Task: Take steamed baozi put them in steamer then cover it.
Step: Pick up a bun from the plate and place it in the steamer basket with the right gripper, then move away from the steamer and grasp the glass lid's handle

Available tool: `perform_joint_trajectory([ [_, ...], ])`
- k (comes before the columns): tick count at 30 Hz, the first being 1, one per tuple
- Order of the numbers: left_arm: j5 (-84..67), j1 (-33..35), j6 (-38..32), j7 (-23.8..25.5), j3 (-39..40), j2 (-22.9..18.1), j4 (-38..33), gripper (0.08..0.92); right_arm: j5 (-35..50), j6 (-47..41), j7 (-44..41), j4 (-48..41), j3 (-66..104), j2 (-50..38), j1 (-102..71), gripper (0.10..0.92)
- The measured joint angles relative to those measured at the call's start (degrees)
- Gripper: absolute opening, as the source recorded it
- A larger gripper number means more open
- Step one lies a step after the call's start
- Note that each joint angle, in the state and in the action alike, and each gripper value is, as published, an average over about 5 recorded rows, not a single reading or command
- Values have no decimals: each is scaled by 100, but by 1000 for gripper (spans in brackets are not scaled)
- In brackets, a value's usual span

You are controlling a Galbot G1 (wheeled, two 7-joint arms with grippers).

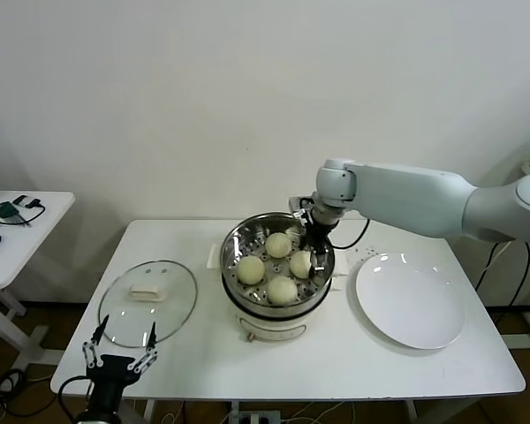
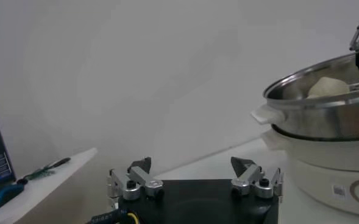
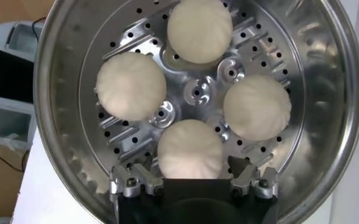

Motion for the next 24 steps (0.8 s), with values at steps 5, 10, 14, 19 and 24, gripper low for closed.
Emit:
perform_joint_trajectory([
  [5,20,-13,3,0,-1,0,5,823,10,63,-33,138,121,-196,108,823],
  [10,62,-63,16,-6,2,0,12,823,91,240,68,356,347,-598,168,823],
  [14,116,-115,38,-51,17,-3,54,823,245,541,427,541,555,-1044,143,823],
  [19,189,-191,55,-106,26,-20,94,823,546,1098,1158,886,925,-1761,-118,823],
  [24,280,-247,34,-126,11,-21,77,823,820,1777,2015,1308,1813,-2512,-938,823],
])
